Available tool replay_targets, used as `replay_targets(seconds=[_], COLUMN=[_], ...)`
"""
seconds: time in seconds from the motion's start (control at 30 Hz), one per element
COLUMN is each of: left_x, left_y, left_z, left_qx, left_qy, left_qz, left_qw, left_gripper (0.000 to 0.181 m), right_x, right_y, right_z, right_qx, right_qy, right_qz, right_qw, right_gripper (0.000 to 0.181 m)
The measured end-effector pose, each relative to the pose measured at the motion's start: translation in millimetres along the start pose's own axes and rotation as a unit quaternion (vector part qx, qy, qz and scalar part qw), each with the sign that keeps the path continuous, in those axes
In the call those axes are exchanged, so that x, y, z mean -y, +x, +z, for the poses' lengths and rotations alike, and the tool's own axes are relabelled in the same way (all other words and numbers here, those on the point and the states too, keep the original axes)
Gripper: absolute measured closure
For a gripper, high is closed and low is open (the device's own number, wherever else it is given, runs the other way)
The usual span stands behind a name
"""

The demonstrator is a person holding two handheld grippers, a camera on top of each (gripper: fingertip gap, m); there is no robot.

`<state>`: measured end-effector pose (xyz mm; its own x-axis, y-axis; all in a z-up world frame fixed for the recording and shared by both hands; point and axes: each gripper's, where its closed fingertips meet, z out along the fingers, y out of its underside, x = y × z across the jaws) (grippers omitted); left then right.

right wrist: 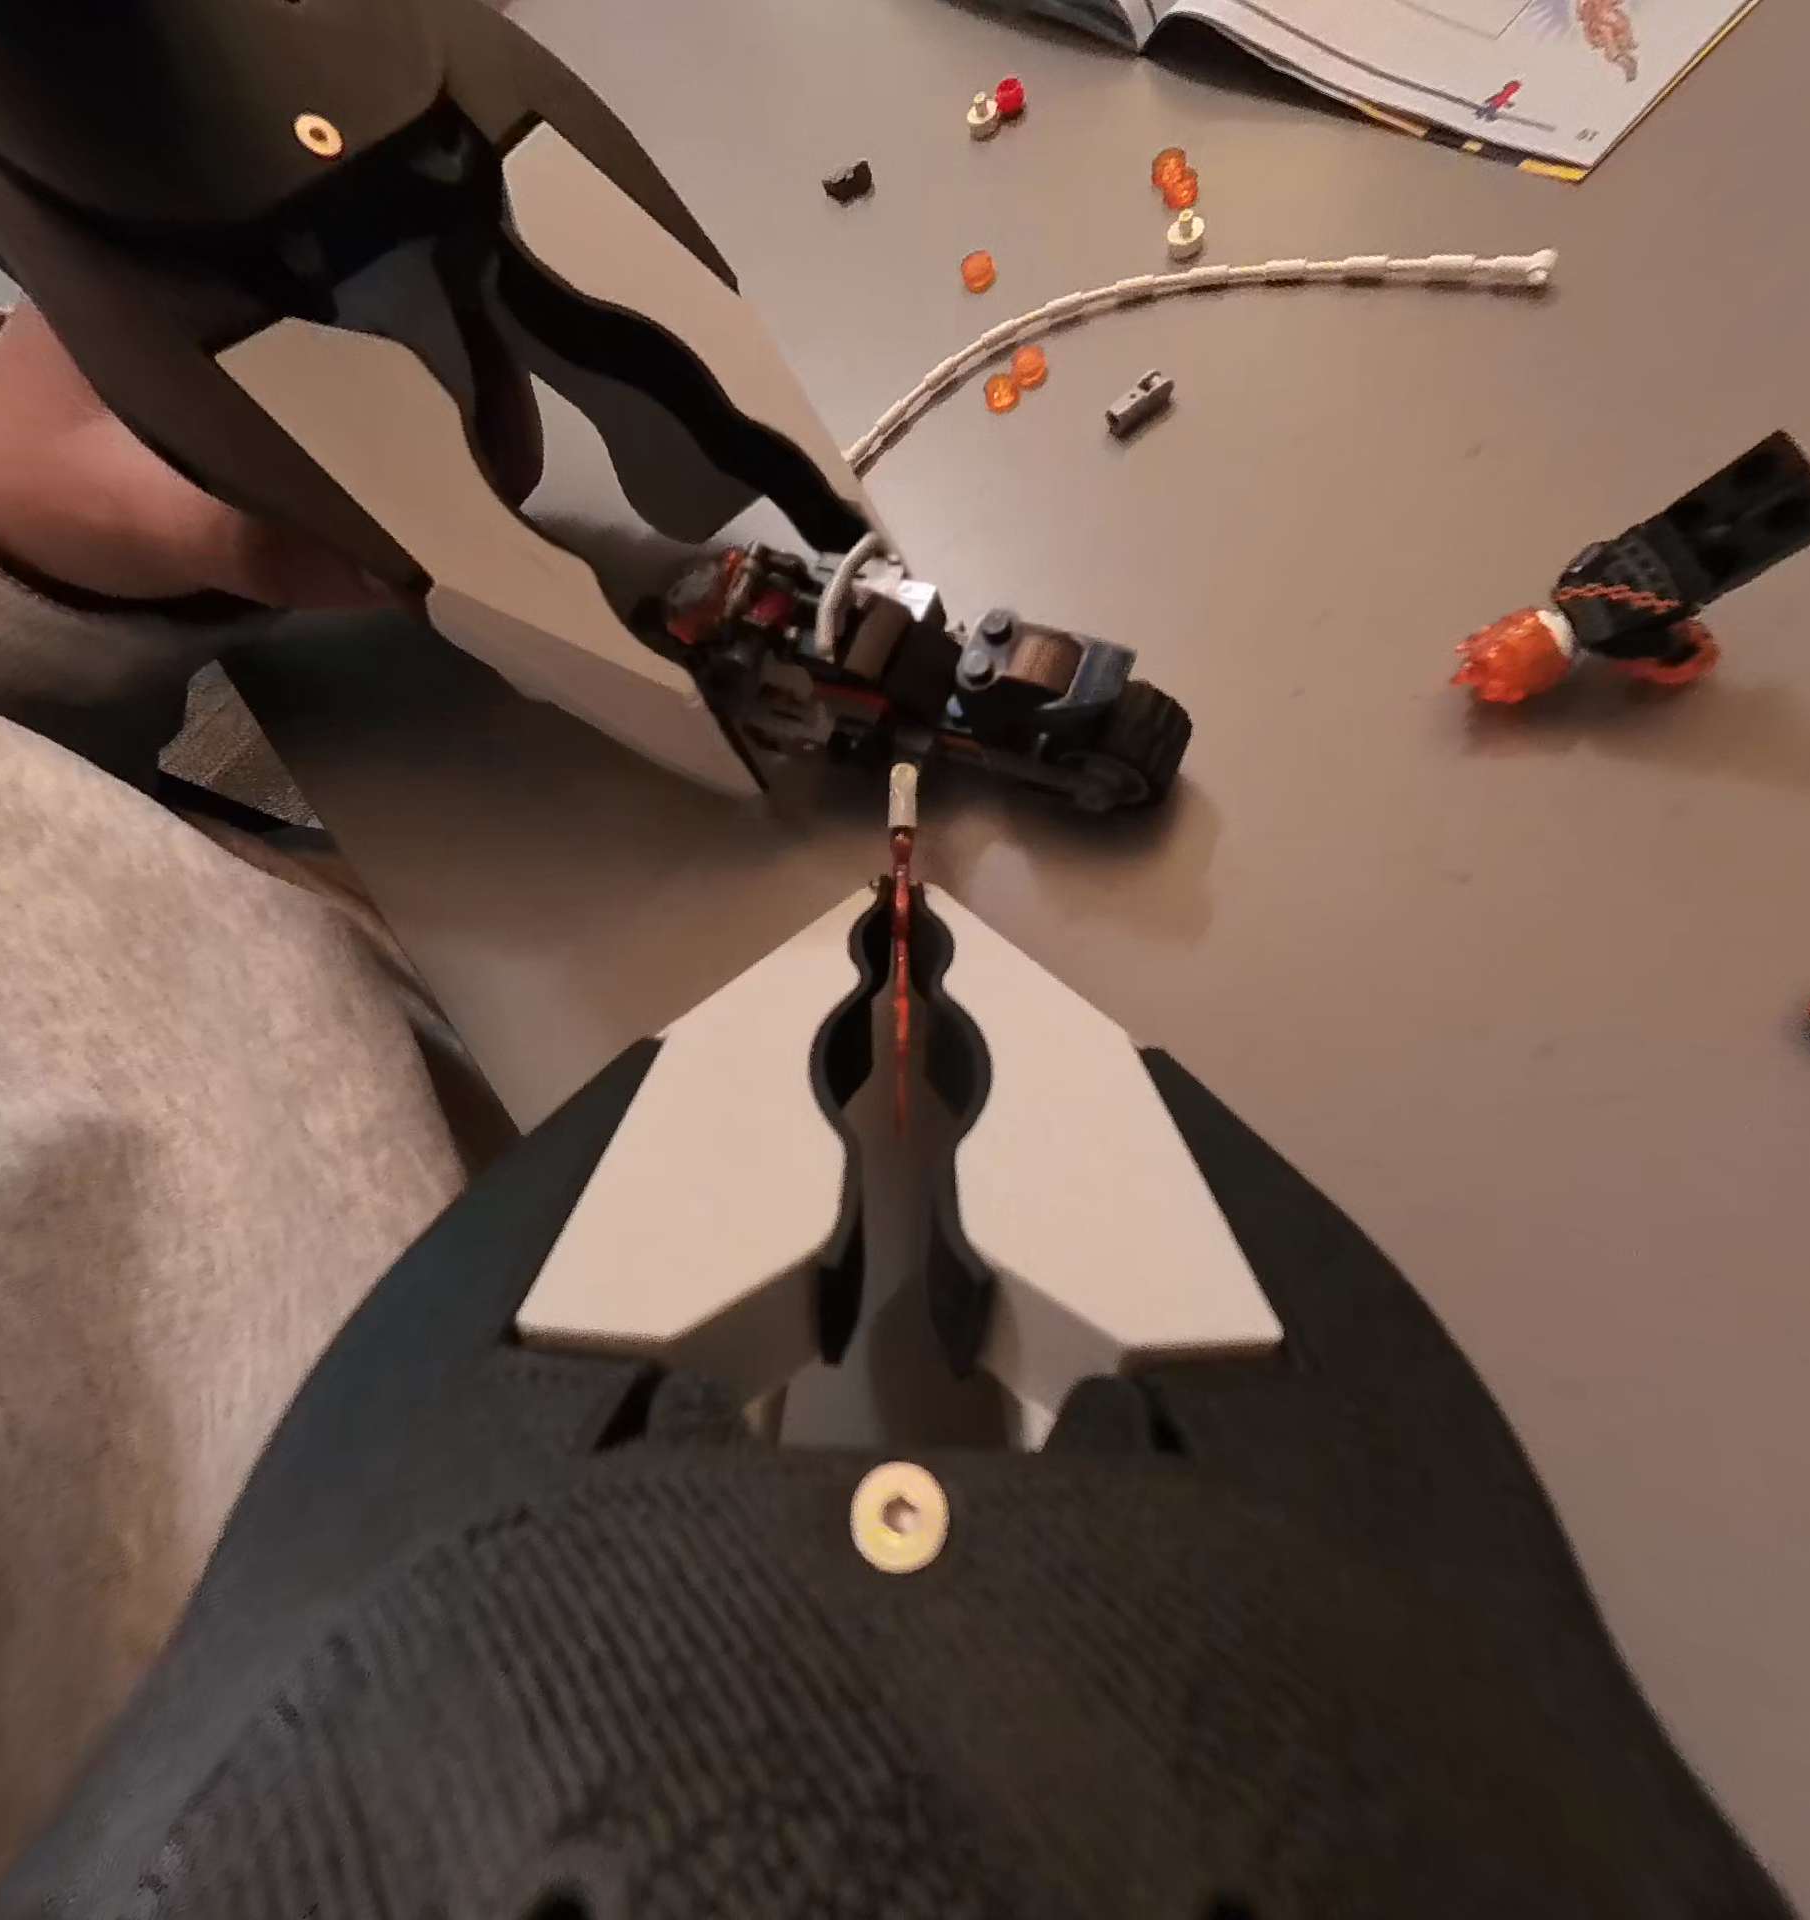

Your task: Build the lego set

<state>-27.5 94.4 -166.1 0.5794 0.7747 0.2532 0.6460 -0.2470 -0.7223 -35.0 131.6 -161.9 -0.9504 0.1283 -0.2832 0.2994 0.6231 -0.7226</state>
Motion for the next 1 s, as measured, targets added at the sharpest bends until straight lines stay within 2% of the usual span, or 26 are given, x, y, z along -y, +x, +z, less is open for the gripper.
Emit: replay_targets(seconds=[0.1, 0.53, 1.0], left_x=[0, 8, 5], left_y=[1, 1, 0], left_z=[1, 4, 7], left_qx=[0.000, -0.005, 0.047], left_qy=[-0.001, 0.032, 0.015], left_qz=[-0.003, -0.090, -0.050], left_qw=[1.000, 0.995, 0.998], left_gripper=[0.137, 0.137, 0.137], right_x=[0, 3, 0], right_y=[-1, 11, 15], right_z=[2, 3, 6], right_qx=[-0.005, -0.126, -0.164], right_qy=[0.003, 0.017, 0.008], right_qz=[-0.004, -0.103, -0.108], right_qw=[1.000, 0.987, 0.980], right_gripper=[0.181, 0.181, 0.181])
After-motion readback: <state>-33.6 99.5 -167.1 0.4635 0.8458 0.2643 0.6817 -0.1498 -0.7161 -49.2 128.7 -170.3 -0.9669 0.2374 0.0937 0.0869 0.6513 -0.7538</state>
